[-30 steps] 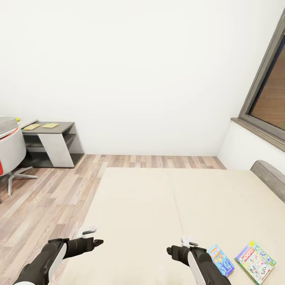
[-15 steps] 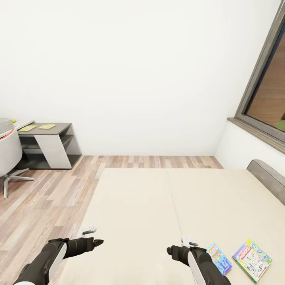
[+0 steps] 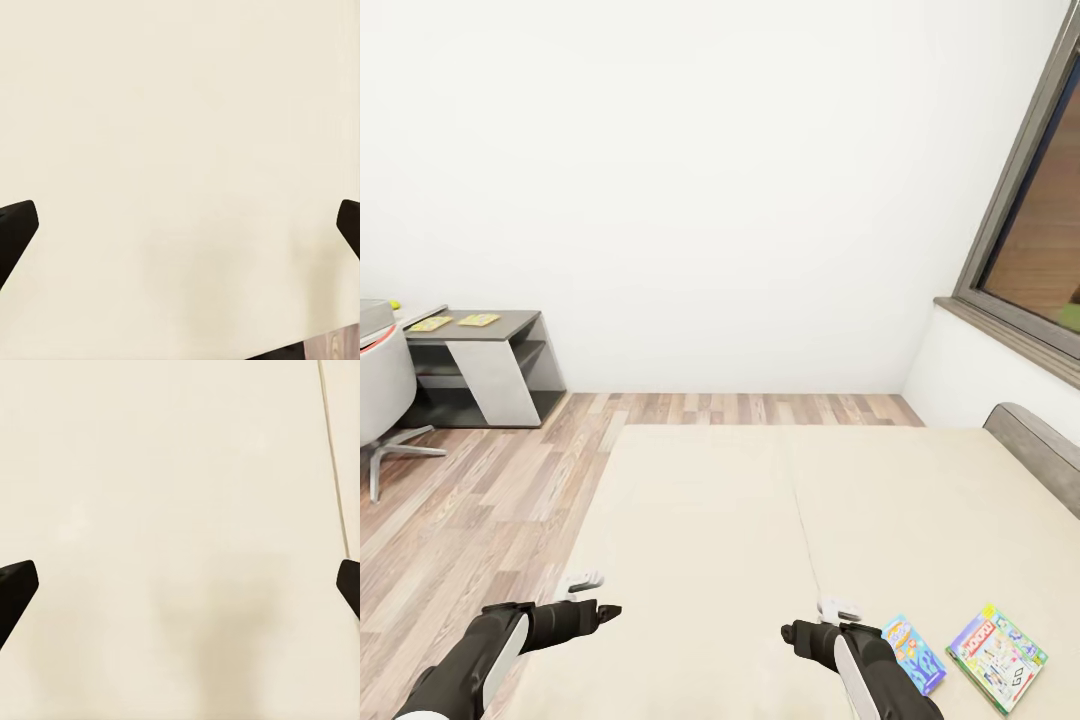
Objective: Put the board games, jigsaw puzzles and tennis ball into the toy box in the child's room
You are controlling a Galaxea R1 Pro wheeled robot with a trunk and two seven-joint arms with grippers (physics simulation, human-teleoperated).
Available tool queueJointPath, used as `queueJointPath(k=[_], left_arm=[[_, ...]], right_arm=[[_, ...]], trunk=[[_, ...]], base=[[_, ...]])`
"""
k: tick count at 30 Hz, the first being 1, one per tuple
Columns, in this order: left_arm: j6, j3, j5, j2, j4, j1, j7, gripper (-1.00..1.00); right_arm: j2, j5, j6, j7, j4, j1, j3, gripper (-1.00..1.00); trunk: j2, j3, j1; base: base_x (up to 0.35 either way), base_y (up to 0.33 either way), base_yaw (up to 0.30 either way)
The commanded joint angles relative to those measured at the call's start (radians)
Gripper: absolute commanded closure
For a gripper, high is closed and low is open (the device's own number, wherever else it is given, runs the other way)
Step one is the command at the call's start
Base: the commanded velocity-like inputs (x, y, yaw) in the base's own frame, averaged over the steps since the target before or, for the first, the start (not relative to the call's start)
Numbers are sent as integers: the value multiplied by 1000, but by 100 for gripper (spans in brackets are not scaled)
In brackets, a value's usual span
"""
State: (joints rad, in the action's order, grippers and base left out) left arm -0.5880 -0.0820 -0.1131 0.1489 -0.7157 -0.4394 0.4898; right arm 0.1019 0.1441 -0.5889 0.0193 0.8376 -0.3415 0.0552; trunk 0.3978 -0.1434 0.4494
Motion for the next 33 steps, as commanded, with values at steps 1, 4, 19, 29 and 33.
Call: queueJointPath(k=[1, 4, 19, 29, 33], left_arm=[[-9, -2, -10, 0, -1, -1, -1, -100], [-9, -2, -10, 0, -1, 0, -1, -100], [-10, -1, -10, 0, -1, 0, -1, -100], [-10, -1, -10, 0, -1, -1, -1, -100], [-10, -1, -10, 0, 0, 0, -1, -100]], right_arm=[[1, 8, -5, 2, 1, -1, 3, -100], [1, 8, -5, 2, 1, -1, 3, -100], [1, 8, -5, 2, 1, -1, 3, -100], [1, 7, -5, 2, 1, -1, 3, -100], [1, 7, -5, 2, 1, -1, 3, -100]], trunk=[[2, -2, 1], [2, -2, 1], [2, -2, 1], [2, -2, 1], [2, -2, 1]], base=[[0, -38, 0], [0, -81, 0], [0, -217, 0], [0, -288, 0], [0, -293, 0]])
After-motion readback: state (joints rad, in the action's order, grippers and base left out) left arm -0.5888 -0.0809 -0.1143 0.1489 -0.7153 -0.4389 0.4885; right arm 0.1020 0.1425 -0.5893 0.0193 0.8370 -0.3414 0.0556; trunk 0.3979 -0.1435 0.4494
